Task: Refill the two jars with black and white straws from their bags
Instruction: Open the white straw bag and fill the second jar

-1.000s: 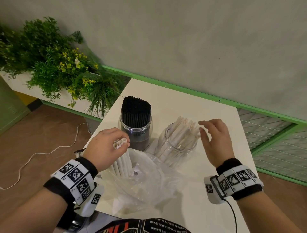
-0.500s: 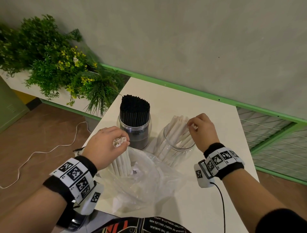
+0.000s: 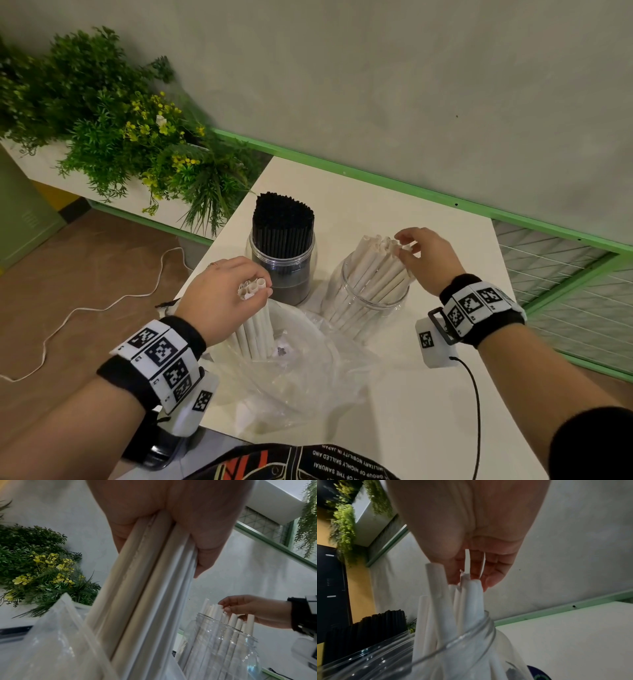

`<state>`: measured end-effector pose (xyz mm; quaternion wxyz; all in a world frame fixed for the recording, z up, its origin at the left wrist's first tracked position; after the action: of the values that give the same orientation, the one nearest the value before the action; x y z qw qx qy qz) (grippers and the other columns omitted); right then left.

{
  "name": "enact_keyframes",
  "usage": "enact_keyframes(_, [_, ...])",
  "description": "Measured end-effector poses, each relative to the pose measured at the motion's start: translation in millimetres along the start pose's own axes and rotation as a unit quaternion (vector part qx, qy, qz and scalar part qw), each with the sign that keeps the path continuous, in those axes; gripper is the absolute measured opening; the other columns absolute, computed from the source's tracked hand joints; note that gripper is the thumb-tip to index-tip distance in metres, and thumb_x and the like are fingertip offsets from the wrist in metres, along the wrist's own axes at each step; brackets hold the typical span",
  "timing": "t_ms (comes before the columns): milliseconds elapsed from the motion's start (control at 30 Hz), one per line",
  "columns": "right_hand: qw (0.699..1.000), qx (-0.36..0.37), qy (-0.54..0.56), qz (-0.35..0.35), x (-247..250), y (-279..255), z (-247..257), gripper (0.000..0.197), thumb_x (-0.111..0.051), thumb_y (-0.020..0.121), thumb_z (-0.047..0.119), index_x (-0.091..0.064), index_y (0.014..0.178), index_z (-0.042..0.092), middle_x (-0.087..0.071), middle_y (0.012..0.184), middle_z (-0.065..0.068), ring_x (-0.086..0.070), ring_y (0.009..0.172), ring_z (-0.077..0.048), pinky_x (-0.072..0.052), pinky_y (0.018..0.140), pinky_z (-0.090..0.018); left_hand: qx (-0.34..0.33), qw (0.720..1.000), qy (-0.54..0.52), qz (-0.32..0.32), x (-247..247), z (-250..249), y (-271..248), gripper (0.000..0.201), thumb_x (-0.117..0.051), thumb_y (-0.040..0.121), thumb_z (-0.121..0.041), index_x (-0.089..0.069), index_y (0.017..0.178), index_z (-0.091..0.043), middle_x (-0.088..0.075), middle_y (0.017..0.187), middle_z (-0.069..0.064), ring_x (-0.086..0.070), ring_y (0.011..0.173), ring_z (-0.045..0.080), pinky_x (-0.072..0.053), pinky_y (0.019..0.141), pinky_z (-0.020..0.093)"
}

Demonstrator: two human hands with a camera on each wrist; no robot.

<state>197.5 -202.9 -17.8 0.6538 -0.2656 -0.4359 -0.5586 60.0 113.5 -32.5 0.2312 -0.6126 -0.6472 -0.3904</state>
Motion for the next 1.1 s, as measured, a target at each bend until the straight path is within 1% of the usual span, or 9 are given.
enact_keyframes(333, [0.996,-0.043,-0.019,0.075,-8,16,11,0.025,-0.059,0.091,0.031,-0.063,0.115,0.024,-0.066,0.106,-0.001,-0.06,0.097,-0.021,-0.047,0.085,-0.032,0.003,1.0,-0.005,0.001,0,-1,1,0.023,-0.043,0.077,-0.052,-0.062,0.082,-0.038,-0.061,0.089,-0.02,-0.055,0.085,0.007,-0.039,0.074,0.026])
enact_keyframes(467, [0.998,-0.061,0.022,0.017,-7,18,13,0.016,-0.055,0.092,0.016,-0.069,0.097,0.022,-0.069,0.096,0.001,-0.063,0.082,-0.018,-0.044,0.069,-0.02,0.003,1.0,-0.005,0.0,-1,0,2,0.019,-0.045,0.078,-0.052,-0.06,0.082,-0.041,-0.061,0.088,-0.022,-0.055,0.084,0.007,-0.039,0.073,0.026])
enact_keyframes(567, [0.994,-0.063,0.074,-0.042,5,19,11,0.016,-0.058,0.091,0.012,-0.071,0.099,0.018,-0.066,0.093,0.001,-0.057,0.07,-0.004,-0.037,0.059,-0.003,0.003,1.0,-0.003,-0.002,0,1,2,0.019,-0.045,0.078,-0.052,-0.06,0.082,-0.04,-0.06,0.089,-0.021,-0.055,0.084,0.006,-0.037,0.072,0.023])
enact_keyframes(700, [0.991,-0.064,0.112,-0.043,7,14,7,0.016,-0.058,0.094,0.014,-0.072,0.1,0.018,-0.065,0.092,-0.002,-0.053,0.065,0.002,-0.037,0.051,-0.002,0.004,1.0,-0.005,-0.001,1,1,1,0.019,-0.045,0.078,-0.051,-0.06,0.081,-0.041,-0.06,0.089,-0.022,-0.055,0.086,0.006,-0.039,0.073,0.025])
enact_keyframes(833, [0.99,-0.062,0.128,-0.019,2,3,1,0.025,-0.051,0.098,0.031,-0.067,0.116,0.025,-0.067,0.113,0.0,-0.058,0.086,-0.008,-0.039,0.072,-0.012,0.001,1.0,-0.004,0.0,1,1,1,0.021,-0.044,0.078,-0.051,-0.061,0.082,-0.039,-0.061,0.089,-0.021,-0.055,0.086,0.006,-0.038,0.072,0.025])
enact_keyframes(900, [0.985,-0.046,0.156,-0.054,2,-10,-5,0.034,-0.046,0.099,0.037,-0.057,0.129,0.025,-0.057,0.129,0.002,-0.054,0.105,-0.009,-0.038,0.082,-0.01,0.004,1.0,-0.003,0.002,1,2,2,0.022,-0.044,0.078,-0.052,-0.061,0.082,-0.039,-0.061,0.09,-0.021,-0.054,0.086,0.005,-0.037,0.072,0.021])
enact_keyframes(967, [0.985,-0.016,0.152,-0.081,-4,-27,-15,0.048,-0.042,0.097,0.049,-0.044,0.139,0.027,-0.045,0.141,0.002,-0.047,0.121,-0.012,-0.04,0.099,-0.022,0.008,1.0,0.0,0.004,1,4,2,0.022,-0.043,0.078,-0.053,-0.061,0.082,-0.04,-0.061,0.09,-0.021,-0.054,0.087,0.004,-0.037,0.073,0.019])
enact_keyframes(1033, [0.991,0.035,0.101,-0.077,-14,-40,-20,0.061,-0.04,0.093,0.057,-0.033,0.146,0.027,-0.031,0.151,0.004,-0.034,0.136,-0.014,-0.031,0.111,-0.034,0.009,1.0,0.003,0.008,0,4,3,0.021,-0.044,0.078,-0.054,-0.06,0.082,-0.041,-0.061,0.09,-0.021,-0.054,0.087,0.004,-0.037,0.073,0.021])
enact_keyframes(1100, [0.993,0.104,0.016,-0.057,-23,-42,-15,0.067,-0.04,0.092,0.057,-0.027,0.148,0.024,-0.02,0.156,0.003,-0.022,0.142,-0.016,-0.021,0.115,-0.033,0.009,1.0,0.003,0.011,-1,4,4,0.022,-0.044,0.078,-0.054,-0.06,0.082,-0.04,-0.061,0.09,-0.021,-0.054,0.087,0.004,-0.037,0.073,0.02])
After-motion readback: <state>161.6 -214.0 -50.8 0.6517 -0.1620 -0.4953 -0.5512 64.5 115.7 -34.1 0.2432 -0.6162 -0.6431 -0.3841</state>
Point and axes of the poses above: each hand's wrist, its own y-axis towards the middle knuckle, its own x-axis out of the back of the hand, z = x × y, the point moved 3 cm from there along y, towards the middle knuckle
